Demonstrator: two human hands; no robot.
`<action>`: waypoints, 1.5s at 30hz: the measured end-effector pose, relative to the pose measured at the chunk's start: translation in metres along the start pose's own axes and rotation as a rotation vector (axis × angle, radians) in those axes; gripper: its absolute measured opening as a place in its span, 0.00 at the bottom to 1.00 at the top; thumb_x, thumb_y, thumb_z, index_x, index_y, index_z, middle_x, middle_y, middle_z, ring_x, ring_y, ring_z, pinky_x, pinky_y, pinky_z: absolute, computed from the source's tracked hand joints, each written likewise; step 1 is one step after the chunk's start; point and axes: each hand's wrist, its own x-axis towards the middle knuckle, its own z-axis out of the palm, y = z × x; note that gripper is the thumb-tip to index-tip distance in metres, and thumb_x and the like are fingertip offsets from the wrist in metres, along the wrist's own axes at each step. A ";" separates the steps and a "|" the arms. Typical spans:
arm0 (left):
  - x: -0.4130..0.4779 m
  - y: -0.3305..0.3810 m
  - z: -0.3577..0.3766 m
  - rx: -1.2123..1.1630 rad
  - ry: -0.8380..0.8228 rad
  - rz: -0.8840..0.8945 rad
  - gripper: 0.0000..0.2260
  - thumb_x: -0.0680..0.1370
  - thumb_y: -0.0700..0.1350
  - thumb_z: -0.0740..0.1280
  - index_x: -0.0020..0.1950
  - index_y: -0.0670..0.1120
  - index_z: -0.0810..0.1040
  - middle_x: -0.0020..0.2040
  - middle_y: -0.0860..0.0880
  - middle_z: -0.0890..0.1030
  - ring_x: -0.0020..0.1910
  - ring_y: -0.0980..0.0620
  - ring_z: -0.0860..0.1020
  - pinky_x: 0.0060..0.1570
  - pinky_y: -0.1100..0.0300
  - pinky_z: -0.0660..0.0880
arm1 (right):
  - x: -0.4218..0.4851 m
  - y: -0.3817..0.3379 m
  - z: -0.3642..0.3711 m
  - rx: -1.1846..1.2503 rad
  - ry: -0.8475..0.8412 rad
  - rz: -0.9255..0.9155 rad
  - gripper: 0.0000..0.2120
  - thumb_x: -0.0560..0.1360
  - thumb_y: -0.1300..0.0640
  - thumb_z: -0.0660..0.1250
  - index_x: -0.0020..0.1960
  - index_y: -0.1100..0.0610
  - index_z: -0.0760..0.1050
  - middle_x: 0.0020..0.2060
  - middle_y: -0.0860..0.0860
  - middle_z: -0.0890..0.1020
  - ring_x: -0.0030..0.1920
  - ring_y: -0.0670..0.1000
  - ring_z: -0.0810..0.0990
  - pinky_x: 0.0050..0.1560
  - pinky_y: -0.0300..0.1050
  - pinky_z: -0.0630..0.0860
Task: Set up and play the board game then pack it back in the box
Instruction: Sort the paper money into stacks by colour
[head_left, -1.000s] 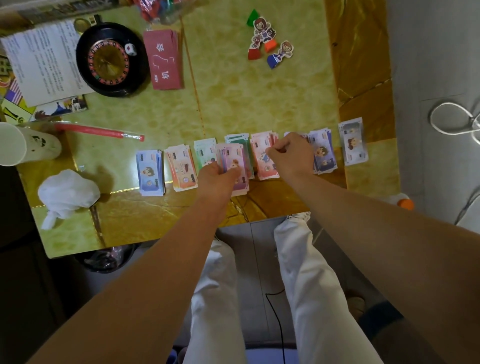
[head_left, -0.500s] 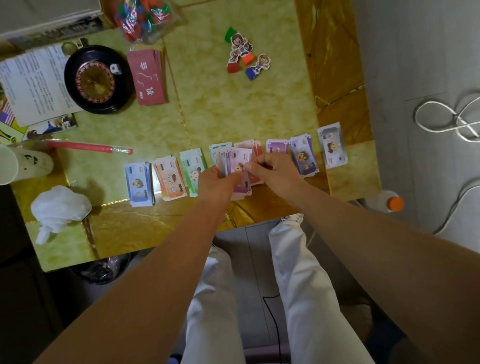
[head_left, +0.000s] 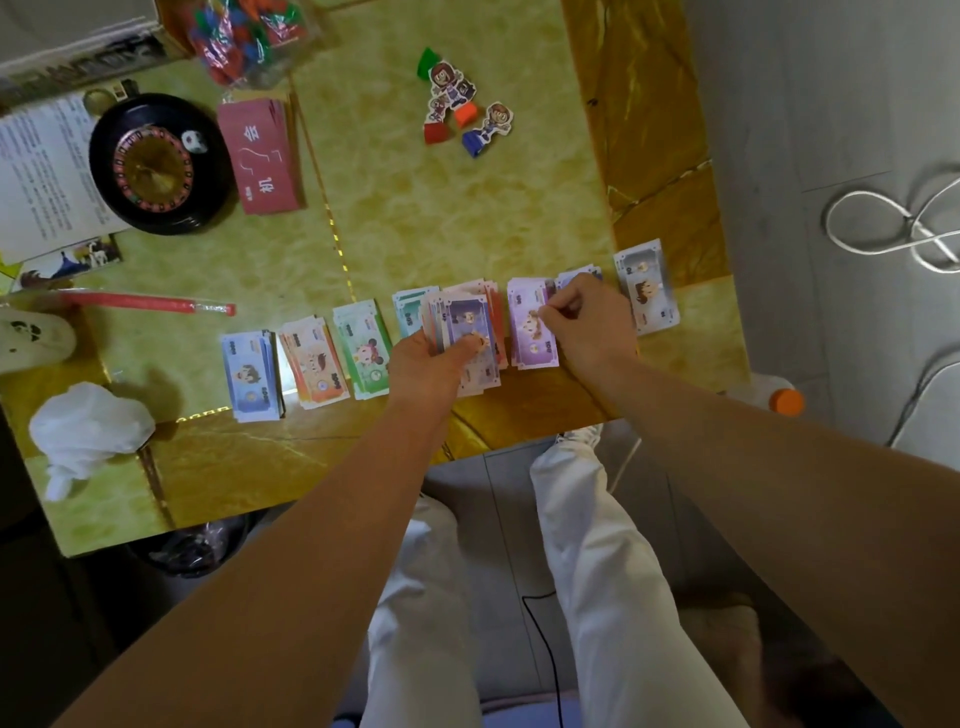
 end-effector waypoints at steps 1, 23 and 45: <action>0.001 -0.001 0.002 -0.001 -0.003 0.001 0.05 0.76 0.38 0.70 0.50 0.45 0.80 0.41 0.51 0.82 0.37 0.54 0.81 0.34 0.64 0.80 | 0.002 0.001 0.004 -0.032 0.015 -0.002 0.04 0.76 0.60 0.68 0.44 0.58 0.74 0.34 0.46 0.74 0.35 0.44 0.73 0.37 0.37 0.70; -0.006 0.006 0.051 0.061 -0.010 -0.006 0.04 0.79 0.37 0.65 0.50 0.43 0.79 0.44 0.46 0.82 0.47 0.43 0.81 0.49 0.49 0.80 | 0.008 0.034 -0.044 0.108 -0.110 -0.004 0.08 0.75 0.55 0.70 0.41 0.60 0.81 0.34 0.56 0.82 0.33 0.47 0.76 0.33 0.35 0.71; -0.015 0.016 0.099 0.060 -0.115 -0.009 0.08 0.78 0.38 0.65 0.40 0.46 0.79 0.39 0.46 0.82 0.38 0.49 0.81 0.45 0.53 0.79 | 0.014 0.038 -0.072 0.241 -0.148 -0.075 0.07 0.76 0.56 0.70 0.40 0.57 0.79 0.31 0.48 0.79 0.29 0.38 0.73 0.31 0.30 0.68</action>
